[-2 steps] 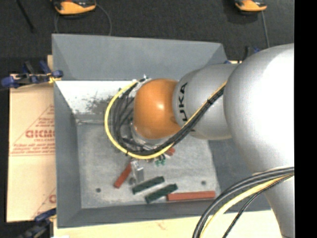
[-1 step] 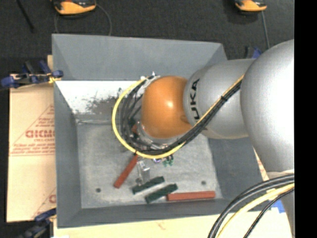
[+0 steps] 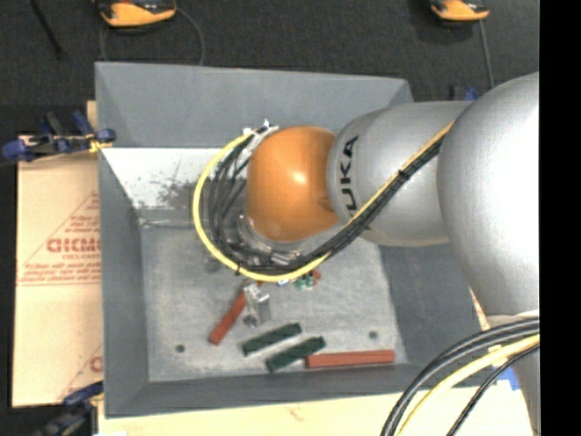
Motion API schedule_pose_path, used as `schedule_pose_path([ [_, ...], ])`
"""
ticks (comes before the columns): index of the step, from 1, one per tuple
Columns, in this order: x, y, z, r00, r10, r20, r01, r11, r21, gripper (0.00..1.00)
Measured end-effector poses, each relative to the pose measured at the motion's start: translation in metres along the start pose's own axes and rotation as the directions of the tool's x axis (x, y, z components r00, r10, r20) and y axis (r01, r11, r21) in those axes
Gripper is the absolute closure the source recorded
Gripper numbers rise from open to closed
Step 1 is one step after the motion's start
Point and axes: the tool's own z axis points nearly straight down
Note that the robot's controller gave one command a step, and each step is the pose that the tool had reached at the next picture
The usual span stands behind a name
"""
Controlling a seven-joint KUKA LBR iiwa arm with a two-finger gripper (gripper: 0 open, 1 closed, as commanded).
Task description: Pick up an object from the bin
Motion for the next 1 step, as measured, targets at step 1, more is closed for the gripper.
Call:
schedule_pose_path([
  [1,0.0169,-0.0166,0.0371,0.979,-0.204,-0.004,0.204,0.979,-0.002,0.0],
])
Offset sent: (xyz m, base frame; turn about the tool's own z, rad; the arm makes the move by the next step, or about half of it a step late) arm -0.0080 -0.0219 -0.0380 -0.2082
